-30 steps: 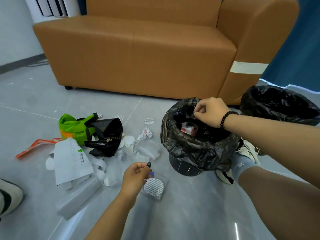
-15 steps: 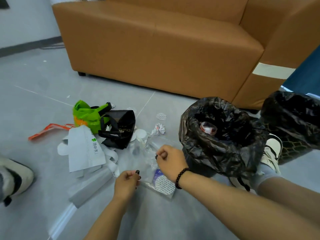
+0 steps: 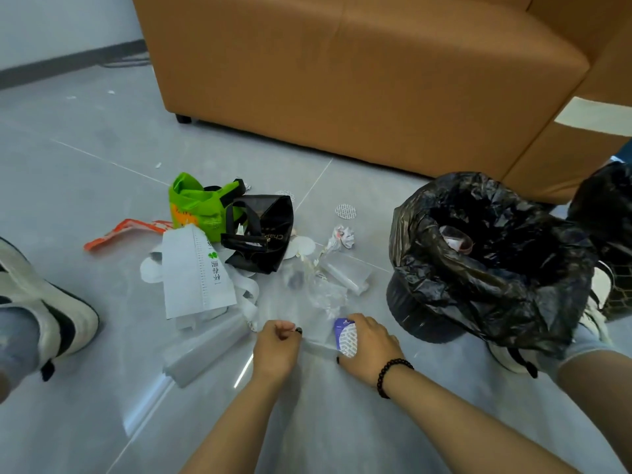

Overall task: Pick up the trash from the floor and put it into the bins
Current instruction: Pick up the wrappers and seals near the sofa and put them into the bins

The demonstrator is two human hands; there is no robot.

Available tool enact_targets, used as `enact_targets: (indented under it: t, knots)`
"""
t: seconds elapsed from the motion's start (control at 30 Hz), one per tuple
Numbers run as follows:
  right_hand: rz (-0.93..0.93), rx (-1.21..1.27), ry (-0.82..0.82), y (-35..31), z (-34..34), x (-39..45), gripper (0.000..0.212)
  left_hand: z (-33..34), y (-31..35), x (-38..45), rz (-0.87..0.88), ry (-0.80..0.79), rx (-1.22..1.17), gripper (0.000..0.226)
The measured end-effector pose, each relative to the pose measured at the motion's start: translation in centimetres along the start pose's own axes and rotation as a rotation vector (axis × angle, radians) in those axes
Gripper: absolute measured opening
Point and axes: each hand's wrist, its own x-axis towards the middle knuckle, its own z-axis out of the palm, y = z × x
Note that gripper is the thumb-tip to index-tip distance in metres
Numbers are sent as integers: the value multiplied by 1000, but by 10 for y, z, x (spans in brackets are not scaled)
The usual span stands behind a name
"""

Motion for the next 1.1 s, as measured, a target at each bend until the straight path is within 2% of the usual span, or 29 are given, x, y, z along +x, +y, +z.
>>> enact_targets:
  t: [0.13, 0.23, 0.3, 0.47, 0.53, 0.6, 0.67, 0.77, 0.87, 0.93, 1.1]
  knots:
    - [64, 244, -105, -5, -27, -7, 60, 5, 7, -9, -49, -37, -44, 16]
    - [18, 257, -116, -14, -57, -21, 36, 4, 23, -25, -173, -128, -250, 28]
    - [16, 356, -137, -18, -73, -28, 27, -2, 38, -40, -229, -238, -346, 33]
    - [115, 763, -335, -23, -103, -49, 21, -15, 71, -75, -135, -502, -378, 35]
    - [126, 855, -385, -25, -109, -56, 29, -16, 77, -80, -98, -445, -339, 49]
    - [158, 926, -379, -26, -111, -64, 37, -20, 82, -84, -73, -313, -287, 54]
    - [192, 909, -367, -29, -108, -72, 41, -30, 88, -86, -34, -230, -205, 52]
    - [211, 827, -350, -36, -100, -82, 37, -49, 106, -91, 88, -209, -37, 37]
    - [212, 792, -328, -46, -96, -85, 65, -72, 137, -102, 263, -205, 108, 21]
    - [175, 709, -295, -55, -101, -86, 72, -86, 162, -113, 368, -212, 192, 14]
    - [-125, 567, -4, -89, -157, -93, 50, -119, 217, -143, 570, -316, 356, 8]
